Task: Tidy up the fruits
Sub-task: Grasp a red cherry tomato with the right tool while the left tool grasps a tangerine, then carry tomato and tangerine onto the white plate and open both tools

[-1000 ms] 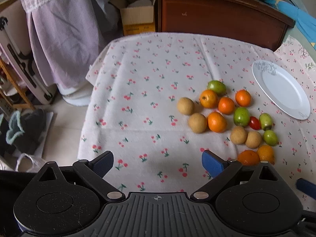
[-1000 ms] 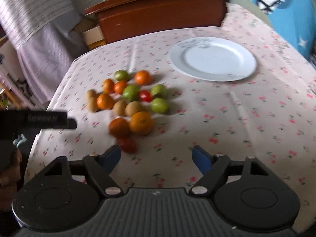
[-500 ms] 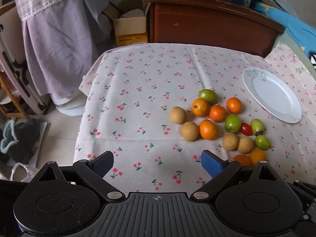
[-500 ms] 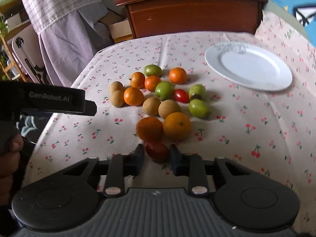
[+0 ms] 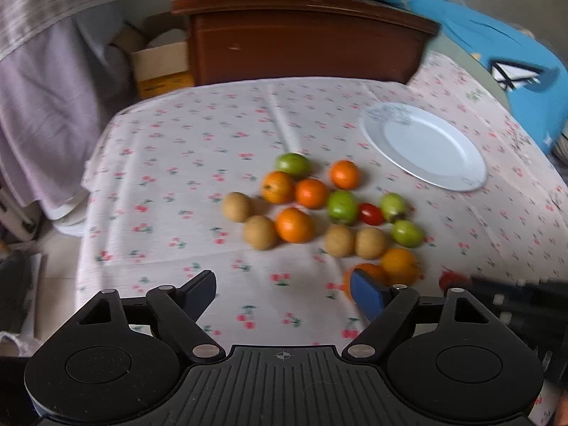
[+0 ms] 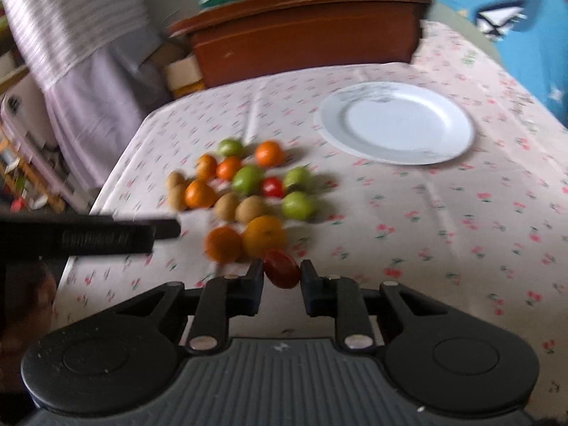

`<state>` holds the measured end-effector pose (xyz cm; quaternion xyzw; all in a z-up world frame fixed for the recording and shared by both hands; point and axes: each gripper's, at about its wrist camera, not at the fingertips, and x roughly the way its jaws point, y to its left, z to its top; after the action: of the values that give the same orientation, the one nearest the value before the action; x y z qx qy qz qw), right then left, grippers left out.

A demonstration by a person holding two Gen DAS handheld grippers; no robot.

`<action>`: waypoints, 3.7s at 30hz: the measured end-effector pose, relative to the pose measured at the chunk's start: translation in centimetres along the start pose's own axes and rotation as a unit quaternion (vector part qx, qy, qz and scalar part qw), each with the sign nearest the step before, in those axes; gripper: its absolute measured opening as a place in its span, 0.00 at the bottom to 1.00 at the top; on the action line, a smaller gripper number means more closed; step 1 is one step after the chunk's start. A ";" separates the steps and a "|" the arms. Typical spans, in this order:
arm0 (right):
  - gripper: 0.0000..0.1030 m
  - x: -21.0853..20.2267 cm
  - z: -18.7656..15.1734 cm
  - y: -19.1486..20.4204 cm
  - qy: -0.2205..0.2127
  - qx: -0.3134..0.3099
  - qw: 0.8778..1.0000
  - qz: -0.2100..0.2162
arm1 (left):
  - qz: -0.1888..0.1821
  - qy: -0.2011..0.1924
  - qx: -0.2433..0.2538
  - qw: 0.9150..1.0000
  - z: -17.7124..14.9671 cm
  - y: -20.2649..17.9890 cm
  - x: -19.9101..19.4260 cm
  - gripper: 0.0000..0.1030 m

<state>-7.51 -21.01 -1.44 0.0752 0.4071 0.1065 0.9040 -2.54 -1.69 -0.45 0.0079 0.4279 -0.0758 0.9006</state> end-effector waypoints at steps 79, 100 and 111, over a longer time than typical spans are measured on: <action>0.19 5.1 11.5 -10.0 -0.022 0.118 0.993 0.012 | -0.157 -0.024 0.038 0.987 10.7 -7.1 8.0 0.28; 0.36 8.5 14.0 -14.1 -0.025 0.172 0.983 -0.054 | -0.125 -0.023 0.040 0.991 12.1 -8.3 12.2 0.45; 0.51 10.5 13.5 -16.9 -0.001 0.194 0.972 -0.135 | -0.063 -0.005 0.039 0.997 11.6 -7.5 13.3 0.55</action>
<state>11.60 -35.37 -3.90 0.1939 0.4254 -0.0979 0.8786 13.57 -11.74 -3.02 0.0158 0.4193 -0.1494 0.8953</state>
